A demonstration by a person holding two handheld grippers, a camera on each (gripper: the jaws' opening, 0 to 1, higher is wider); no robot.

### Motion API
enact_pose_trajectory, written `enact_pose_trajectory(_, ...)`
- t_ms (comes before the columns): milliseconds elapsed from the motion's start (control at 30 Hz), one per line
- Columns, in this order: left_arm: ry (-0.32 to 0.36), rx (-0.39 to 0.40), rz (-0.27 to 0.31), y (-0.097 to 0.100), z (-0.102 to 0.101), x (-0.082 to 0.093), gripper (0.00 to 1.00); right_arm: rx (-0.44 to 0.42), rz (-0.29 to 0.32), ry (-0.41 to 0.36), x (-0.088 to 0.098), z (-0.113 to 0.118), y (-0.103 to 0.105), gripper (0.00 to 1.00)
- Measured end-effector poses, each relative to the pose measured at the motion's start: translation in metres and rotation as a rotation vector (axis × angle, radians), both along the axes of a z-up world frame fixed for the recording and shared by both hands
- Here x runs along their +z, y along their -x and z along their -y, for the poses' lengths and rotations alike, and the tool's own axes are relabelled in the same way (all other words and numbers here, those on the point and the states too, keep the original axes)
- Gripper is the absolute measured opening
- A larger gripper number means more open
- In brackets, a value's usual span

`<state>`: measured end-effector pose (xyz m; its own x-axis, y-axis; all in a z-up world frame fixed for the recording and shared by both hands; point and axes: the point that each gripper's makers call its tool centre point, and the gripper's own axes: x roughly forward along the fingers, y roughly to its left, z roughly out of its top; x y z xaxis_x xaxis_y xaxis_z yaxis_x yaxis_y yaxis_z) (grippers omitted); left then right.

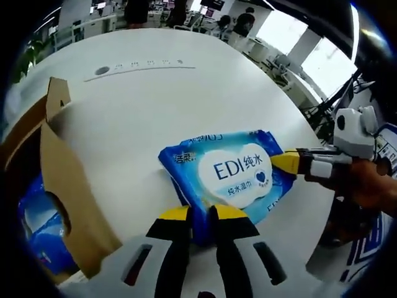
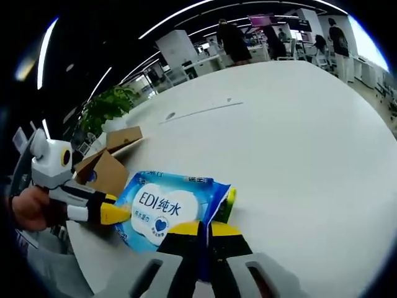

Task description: Operate the shoe box by opening the lid, removing the specified soft item, and placing it in the target area until the item is outside and the box remains undamaged.

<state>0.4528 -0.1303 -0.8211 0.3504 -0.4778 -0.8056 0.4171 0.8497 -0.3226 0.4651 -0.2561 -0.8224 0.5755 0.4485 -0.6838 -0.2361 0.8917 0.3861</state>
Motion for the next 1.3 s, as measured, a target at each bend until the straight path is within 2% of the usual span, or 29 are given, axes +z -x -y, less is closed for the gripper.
enact_pose_trajectory(300,-0.04,-0.023,0.018,0.007,-0.007,0.004,0.22,-0.058,0.013,0.017,0.009,0.014,0.005,0.04)
enact_pose_trajectory(433,-0.047,-0.032,0.03,0.009,-0.009,0.006,0.24,-0.083,0.013,0.021,0.014,0.02,0.013,0.06)
enact_pose_trajectory(600,-0.044,-0.042,0.043,0.012,-0.012,0.008,0.26,-0.11,0.02,0.027,0.013,0.034,0.016,0.08)
enact_pose_trajectory(733,-0.031,-0.048,0.052,0.016,-0.014,0.013,0.27,-0.134,0.024,0.038,0.019,0.037,0.03,0.09)
enact_pose_trajectory(900,-0.022,-0.054,0.058,0.021,-0.017,0.017,0.27,-0.156,0.026,0.043,0.019,0.046,0.036,0.11)
enact_pose_trajectory(1100,0.0,-0.063,0.066,0.029,-0.023,0.026,0.27,-0.176,0.028,0.042,0.024,0.045,0.049,0.13)
enact_pose_trajectory(1167,-0.004,-0.068,0.093,0.027,-0.026,0.033,0.23,-0.181,0.028,0.04,0.025,0.044,0.051,0.13)
enact_pose_trajectory(1300,0.022,-0.068,0.118,0.026,-0.032,0.046,0.24,-0.182,0.034,0.043,0.031,0.037,0.058,0.14)
